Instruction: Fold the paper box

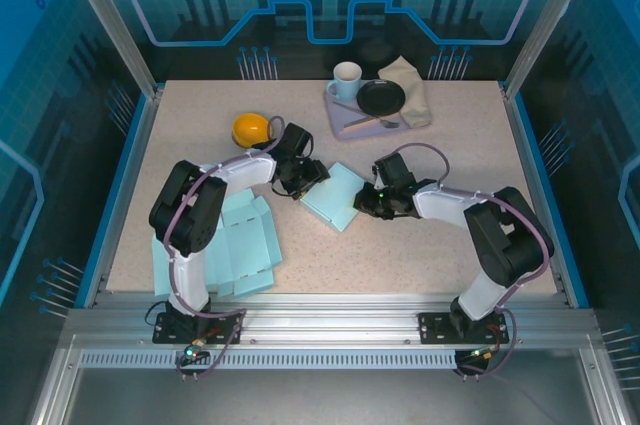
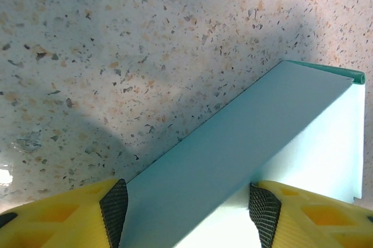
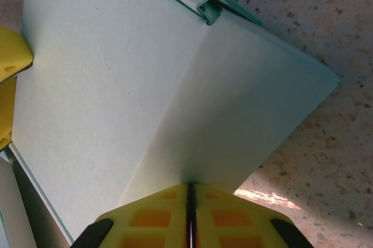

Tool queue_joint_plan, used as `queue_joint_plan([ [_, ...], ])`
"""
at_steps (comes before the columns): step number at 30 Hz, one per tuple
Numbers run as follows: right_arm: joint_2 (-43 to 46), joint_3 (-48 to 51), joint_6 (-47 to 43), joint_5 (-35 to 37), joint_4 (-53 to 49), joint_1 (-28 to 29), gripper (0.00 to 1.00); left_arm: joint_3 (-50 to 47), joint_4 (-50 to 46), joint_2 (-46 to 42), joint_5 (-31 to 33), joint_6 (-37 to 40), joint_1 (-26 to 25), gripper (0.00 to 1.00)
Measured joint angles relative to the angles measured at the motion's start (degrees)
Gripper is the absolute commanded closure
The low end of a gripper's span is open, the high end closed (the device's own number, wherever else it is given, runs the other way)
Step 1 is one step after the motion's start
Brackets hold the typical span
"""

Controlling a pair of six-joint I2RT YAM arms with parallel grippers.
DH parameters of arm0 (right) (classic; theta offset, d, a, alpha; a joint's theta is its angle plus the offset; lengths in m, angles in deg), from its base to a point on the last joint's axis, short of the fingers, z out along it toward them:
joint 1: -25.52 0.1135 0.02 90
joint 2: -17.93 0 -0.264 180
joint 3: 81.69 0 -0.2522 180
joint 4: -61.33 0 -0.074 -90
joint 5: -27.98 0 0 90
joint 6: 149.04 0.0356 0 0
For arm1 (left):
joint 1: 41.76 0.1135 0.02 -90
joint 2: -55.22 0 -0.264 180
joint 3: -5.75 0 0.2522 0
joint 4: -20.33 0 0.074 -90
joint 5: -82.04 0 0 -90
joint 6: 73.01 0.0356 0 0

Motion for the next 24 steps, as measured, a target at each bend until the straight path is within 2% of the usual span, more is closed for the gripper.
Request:
queue_joint_plan([
  [24,-6.0,3.3,11.6,2.1,20.7,0.7,0.91,-3.6,6.0,-1.2,4.8,-9.0,-0.3,0.39],
])
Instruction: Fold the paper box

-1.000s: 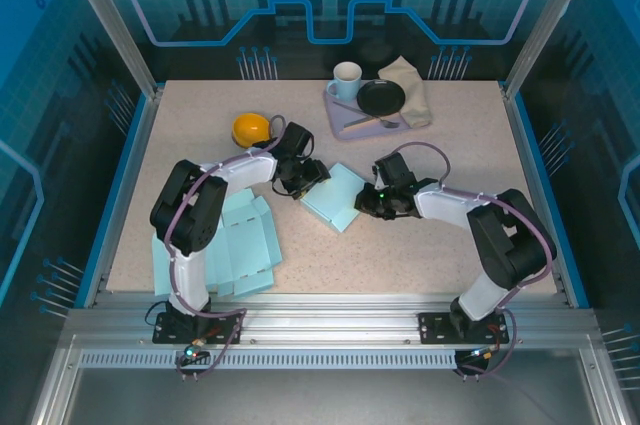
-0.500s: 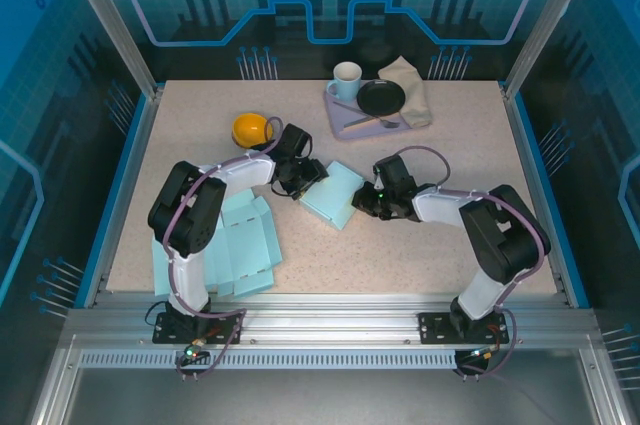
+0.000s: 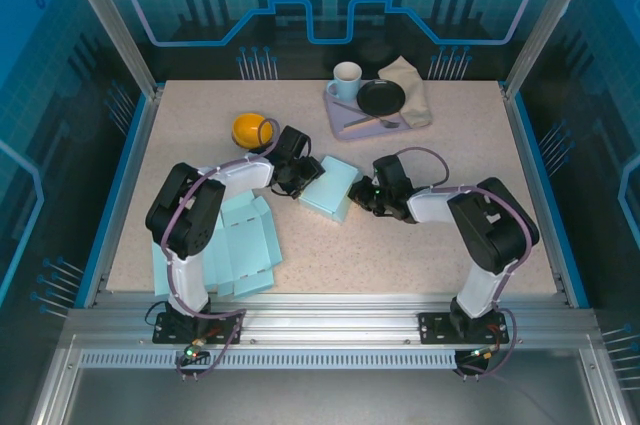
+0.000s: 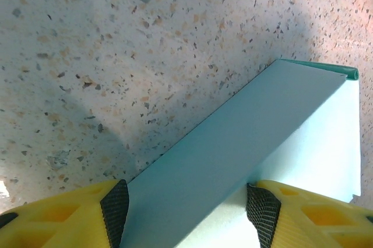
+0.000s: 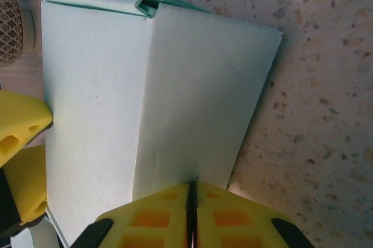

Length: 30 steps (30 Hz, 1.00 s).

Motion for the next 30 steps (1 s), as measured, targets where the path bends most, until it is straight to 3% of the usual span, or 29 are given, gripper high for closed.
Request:
queue_joint_plan([
  [6,-1.0,0.7,1.8,-0.5,3.6,0.0,0.98,0.0,0.1,0.1,0.7,-0.2,0.0,0.39],
  [23,-7.5,-3.7,4.0,-2.2,11.0,0.0,0.98,0.5,0.4,0.4,7.2,-1.1,0.0,0.40],
  [26,-6.2,-3.3,2.7,-1.1,8.9,0.1,0.97,0.5,0.4,0.4,7.4,-0.9,0.0,0.40],
  [30,-0.4,-3.3,-3.5,0.3,-2.5,0.8,0.96,0.5,0.8,0.5,4.5,0.4,0.0,0.40],
])
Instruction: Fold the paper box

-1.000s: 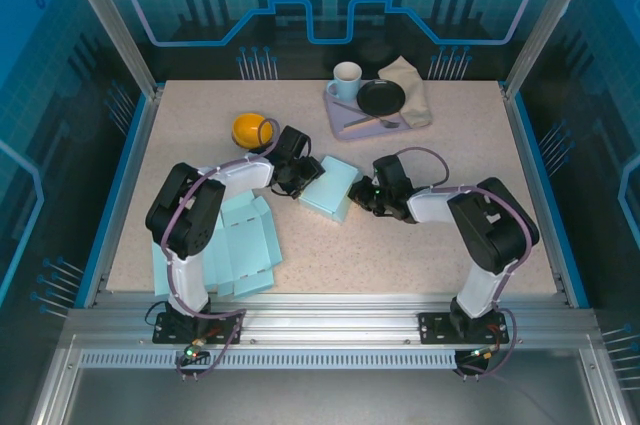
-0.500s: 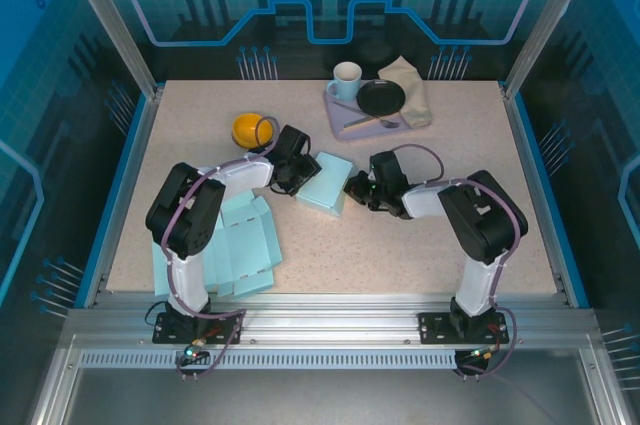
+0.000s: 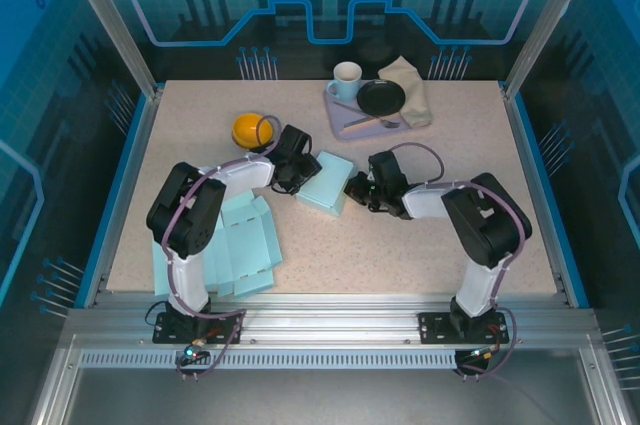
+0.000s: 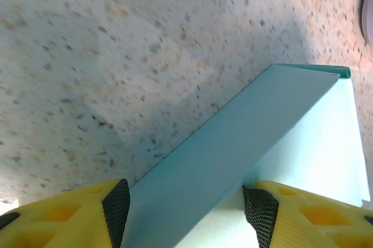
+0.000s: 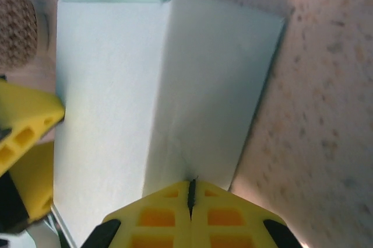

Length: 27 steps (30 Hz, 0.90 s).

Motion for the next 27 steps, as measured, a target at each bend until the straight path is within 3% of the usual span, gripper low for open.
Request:
queue_joint_plan([
  [7,9.9,0.0,-9.7,-6.5,-13.9,0.0,0.96,-0.7,5.1,1.4,-8.3,0.0,-1.8,0.40],
  [12,14.8,0.7,-14.3,-7.1,-20.5,-0.6,0.96,-1.3,6.4,1.5,-10.7,0.0,-1.9,0.40],
  [20,20.0,7.4,-17.3,-6.6,-25.3,-0.5,0.96,-1.3,6.3,1.5,-11.0,0.0,-1.8,0.40],
  [27,19.7,11.0,-18.1,-6.9,-23.3,-1.1,0.97,-1.3,6.3,1.5,-11.0,0.0,-1.8,0.40],
])
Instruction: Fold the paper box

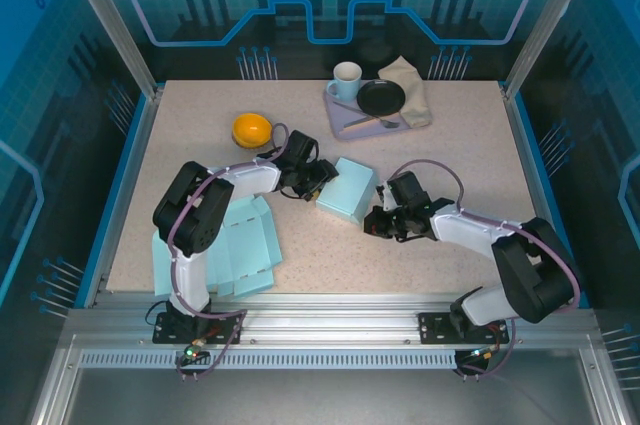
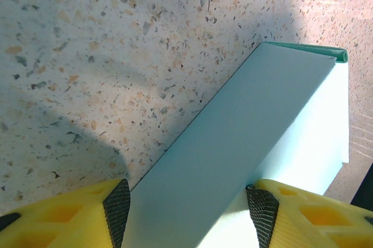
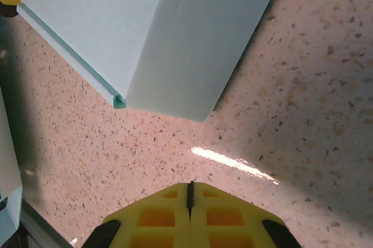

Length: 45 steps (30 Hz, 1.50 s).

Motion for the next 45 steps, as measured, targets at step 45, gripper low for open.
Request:
queue_joint_plan([
  [45,-12.7,3.1,14.5,-3.2,25.7,1.2,0.98,-9.3,12.9,-2.8,2.7,-10.5,-1.0,0.40],
])
